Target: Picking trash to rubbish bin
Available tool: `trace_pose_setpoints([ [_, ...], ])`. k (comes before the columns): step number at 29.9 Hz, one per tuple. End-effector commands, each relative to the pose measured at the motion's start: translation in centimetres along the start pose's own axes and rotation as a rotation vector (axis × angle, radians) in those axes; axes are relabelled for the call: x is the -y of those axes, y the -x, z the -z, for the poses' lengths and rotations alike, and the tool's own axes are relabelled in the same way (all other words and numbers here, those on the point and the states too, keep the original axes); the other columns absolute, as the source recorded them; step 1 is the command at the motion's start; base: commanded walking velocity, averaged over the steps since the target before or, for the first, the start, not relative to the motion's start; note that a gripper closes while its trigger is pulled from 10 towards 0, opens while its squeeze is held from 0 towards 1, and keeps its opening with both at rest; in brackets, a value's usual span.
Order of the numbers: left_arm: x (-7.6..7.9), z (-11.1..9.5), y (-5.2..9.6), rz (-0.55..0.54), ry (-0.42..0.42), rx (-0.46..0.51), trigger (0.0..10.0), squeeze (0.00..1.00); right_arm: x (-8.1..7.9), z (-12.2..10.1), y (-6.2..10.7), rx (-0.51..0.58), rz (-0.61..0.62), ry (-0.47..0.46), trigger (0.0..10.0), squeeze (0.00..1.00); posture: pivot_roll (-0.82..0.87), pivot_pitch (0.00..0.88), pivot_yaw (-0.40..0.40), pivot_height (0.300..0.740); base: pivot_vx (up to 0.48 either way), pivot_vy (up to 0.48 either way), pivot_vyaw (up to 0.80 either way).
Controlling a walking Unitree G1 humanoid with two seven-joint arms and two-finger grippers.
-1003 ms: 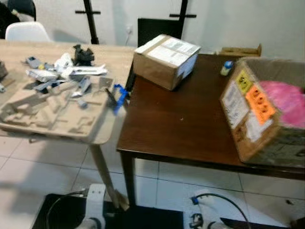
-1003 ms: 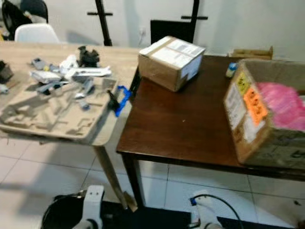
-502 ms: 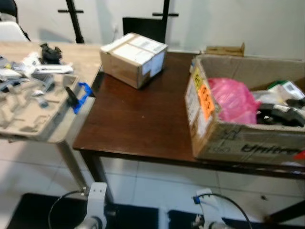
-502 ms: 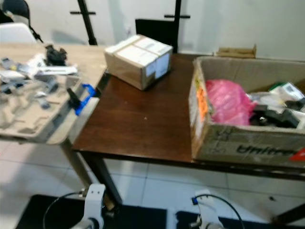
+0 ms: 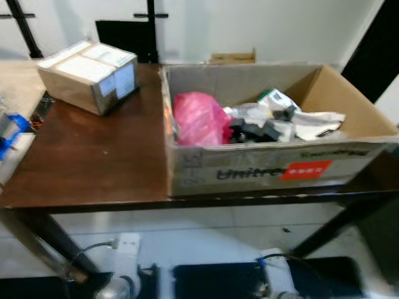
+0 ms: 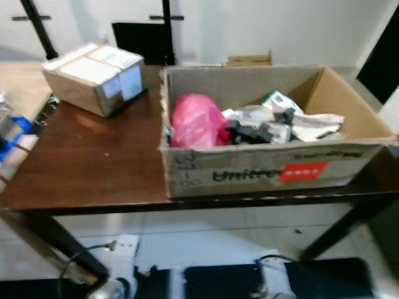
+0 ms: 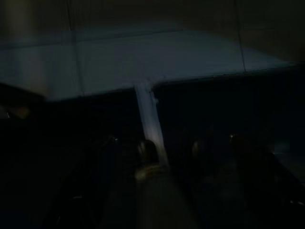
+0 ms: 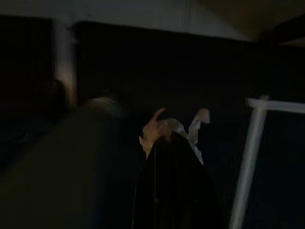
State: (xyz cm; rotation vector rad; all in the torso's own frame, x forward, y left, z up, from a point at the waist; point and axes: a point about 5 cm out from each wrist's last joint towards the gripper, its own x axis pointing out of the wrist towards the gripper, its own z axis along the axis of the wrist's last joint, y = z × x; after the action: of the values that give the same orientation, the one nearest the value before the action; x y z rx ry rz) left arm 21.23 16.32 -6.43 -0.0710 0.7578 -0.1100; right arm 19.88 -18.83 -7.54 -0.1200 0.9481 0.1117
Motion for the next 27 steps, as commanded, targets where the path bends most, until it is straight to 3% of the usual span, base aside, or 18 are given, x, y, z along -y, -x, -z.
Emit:
trace_pose_setpoints([
  [1, -0.13, 0.84, 0.23, -0.003, 0.001, -0.030, 10.0, 0.00, 0.33, 0.58, 0.12, -0.022, 0.009, 0.002, 10.0, 0.00, -0.03, 0.130, -0.019, 0.740, 0.000, -0.360, 0.00],
  [5, -0.17, 0.79, 0.22, -0.007, 0.001, -0.029, 10.0, 0.00, 0.32, 0.41, 0.10, -0.018, 0.004, 0.006, 10.0, 0.00, -0.04, 0.134, -0.017, 0.740, 0.000, -0.341, 0.00],
  [27, -0.85, 0.69, 0.24, -0.059, 0.034, -0.032, 10.0, 0.00, 0.13, -0.12, 0.00, -0.008, -0.010, 0.014, 10.0, 0.00, -0.03, 0.142, -0.017, 0.740, 0.000, 0.000, 0.00],
])
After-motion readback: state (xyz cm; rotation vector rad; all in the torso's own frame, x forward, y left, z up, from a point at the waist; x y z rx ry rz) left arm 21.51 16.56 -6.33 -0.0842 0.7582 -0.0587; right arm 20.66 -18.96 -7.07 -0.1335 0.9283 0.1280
